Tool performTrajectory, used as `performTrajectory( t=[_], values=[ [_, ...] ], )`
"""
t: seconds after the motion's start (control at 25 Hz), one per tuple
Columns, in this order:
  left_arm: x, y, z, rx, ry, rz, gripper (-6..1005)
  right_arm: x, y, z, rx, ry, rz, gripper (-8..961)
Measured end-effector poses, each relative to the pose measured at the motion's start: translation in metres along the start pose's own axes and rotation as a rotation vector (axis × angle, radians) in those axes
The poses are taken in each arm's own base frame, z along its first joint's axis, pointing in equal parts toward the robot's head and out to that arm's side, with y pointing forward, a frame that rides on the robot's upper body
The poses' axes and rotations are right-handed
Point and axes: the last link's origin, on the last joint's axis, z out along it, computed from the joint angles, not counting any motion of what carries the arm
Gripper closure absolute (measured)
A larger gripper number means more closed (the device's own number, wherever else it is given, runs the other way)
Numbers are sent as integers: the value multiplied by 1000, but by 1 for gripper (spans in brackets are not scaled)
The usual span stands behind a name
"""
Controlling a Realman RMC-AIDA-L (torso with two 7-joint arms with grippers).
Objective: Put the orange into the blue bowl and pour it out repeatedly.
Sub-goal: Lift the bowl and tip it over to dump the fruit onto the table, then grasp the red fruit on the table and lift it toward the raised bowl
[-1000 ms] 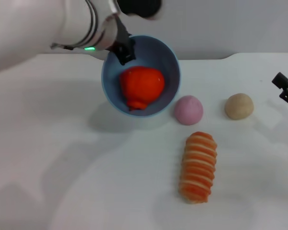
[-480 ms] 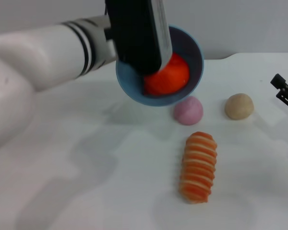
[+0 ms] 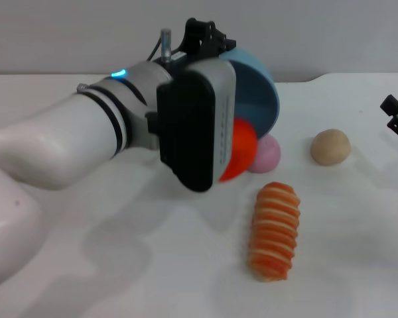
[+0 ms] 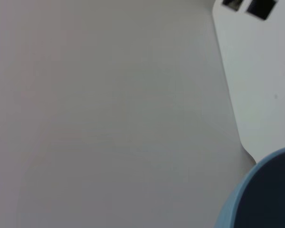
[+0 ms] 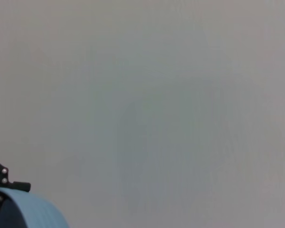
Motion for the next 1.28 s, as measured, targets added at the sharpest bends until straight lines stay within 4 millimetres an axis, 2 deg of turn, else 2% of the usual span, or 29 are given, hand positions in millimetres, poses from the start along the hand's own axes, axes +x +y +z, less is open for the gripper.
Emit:
performTrajectory(
  t=[0.16,0.32,0.4,0.44,0.48,0.52,0.56,0.68,0.76,0.96,1.0,1.04,1.16,1.28],
  values=[
    [1,8,1,14,8,74,999,0,-1,1,3,0,-1,176],
    [-2,6,2,27,2,22,999,-1,-1,2,6,-4,-1,177],
    [-13,-8,5,51,-23,-150,1000,-1,-2,3,5,-5,13,177],
    [-13,-8,5,51,-23,-150,1000,-2,-2,4,5,-6,28,177],
    [-24,-22,8,46,-58,-322,1000,-3,-2,4,5,-9,53,177],
    [-32,-30,11,34,-86,-394,1000,-5,-4,6,3,-13,103,177],
    [-32,-30,11,34,-86,-394,1000,-5,-4,6,3,-13,103,177],
    [-57,-47,20,-76,-231,-617,1000,-12,-8,9,-15,-11,188,177],
    [-67,-51,25,-167,-331,-713,1000,-18,-10,14,-45,8,241,177],
    [-79,-55,28,-327,-450,-905,1000,-22,-7,31,-135,117,290,177],
    [-90,-58,25,-330,-469,-974,1000,-20,-4,40,-175,203,305,177],
    [-90,-58,25,-330,-469,-974,1000,-20,-4,40,-175,203,305,177],
    [-108,-61,19,-323,-474,-1114,1000,-12,4,51,-238,353,327,177],
    [-122,-59,13,-331,-441,-1237,1000,-5,20,67,-333,503,331,177]
  ],
)
